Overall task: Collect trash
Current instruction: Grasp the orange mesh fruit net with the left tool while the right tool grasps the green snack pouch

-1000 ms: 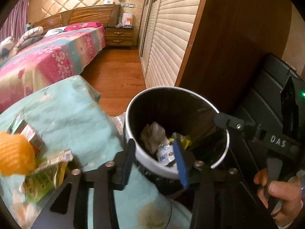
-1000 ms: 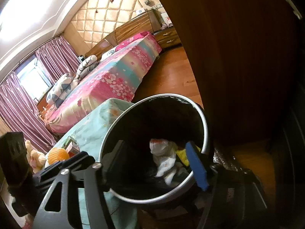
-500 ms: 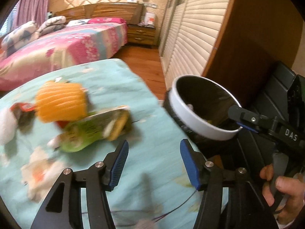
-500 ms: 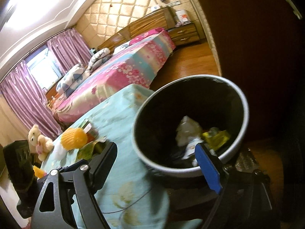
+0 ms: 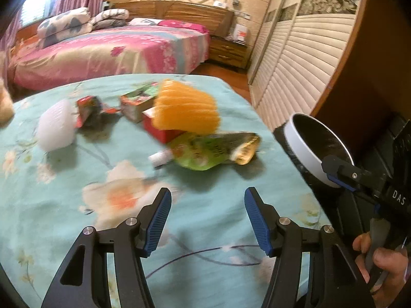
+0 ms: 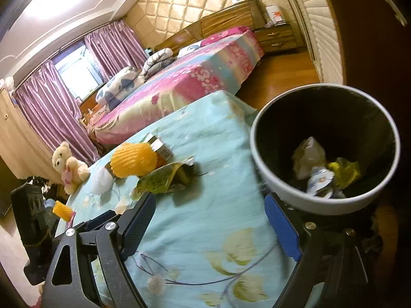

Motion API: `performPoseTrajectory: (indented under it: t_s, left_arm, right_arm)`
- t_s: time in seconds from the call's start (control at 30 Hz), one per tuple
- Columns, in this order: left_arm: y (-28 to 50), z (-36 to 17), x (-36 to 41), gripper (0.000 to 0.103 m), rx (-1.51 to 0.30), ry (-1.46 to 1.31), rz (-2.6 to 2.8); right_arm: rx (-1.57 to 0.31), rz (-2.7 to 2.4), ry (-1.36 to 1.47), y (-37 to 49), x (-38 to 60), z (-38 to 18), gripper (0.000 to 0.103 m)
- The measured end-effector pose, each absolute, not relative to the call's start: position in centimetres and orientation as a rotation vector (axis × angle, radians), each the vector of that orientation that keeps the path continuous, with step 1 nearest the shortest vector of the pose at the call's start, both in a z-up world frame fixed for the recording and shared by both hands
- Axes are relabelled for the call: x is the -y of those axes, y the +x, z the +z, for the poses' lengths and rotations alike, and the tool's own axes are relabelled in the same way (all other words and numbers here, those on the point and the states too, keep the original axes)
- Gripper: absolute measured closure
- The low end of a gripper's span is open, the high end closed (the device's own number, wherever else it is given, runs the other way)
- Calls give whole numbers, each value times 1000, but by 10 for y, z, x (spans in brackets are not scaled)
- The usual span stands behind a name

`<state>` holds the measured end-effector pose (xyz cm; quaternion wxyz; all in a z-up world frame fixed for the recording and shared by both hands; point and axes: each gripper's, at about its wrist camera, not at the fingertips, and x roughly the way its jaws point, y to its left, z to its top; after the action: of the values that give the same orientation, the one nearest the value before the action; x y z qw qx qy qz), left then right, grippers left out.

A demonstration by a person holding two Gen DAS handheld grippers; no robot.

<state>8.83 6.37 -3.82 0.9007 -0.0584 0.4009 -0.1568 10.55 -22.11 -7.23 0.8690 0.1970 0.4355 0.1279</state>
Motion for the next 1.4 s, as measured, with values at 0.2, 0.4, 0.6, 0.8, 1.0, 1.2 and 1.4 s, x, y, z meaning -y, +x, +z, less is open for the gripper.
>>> performPoseTrajectory:
  t_s: [0.2, 0.4, 0.6, 0.8, 1.0, 1.2, 1.4]
  left_arm:
    - [88, -39, -88, 44, -833, -145, -275]
    - [93, -41, -113, 44, -838, -169, -224]
    - [105, -45, -134, 44, -843, -183, -185]
    - [119, -44, -154, 37, -837, -194, -135]
    - [144, -43, -177, 31, -836, -212, -72]
    - [176, -49, -189, 30, -850, -220, -21]
    - [197, -58, -193, 30, -856, -236, 16]
  right_arm:
    - [-922, 305, 395, 108, 197, -75, 15]
    - [-932, 348, 374, 117, 183, -80, 15]
    - [-955, 389, 339, 130, 172, -88, 15]
    - [-988, 406, 322, 148, 167, -98, 15]
    - [-1014, 456, 284, 170, 161, -105, 15]
    - [-1049, 502, 255, 191, 157, -114, 15]
    - [-1076, 540, 206, 200, 148, -121, 16]
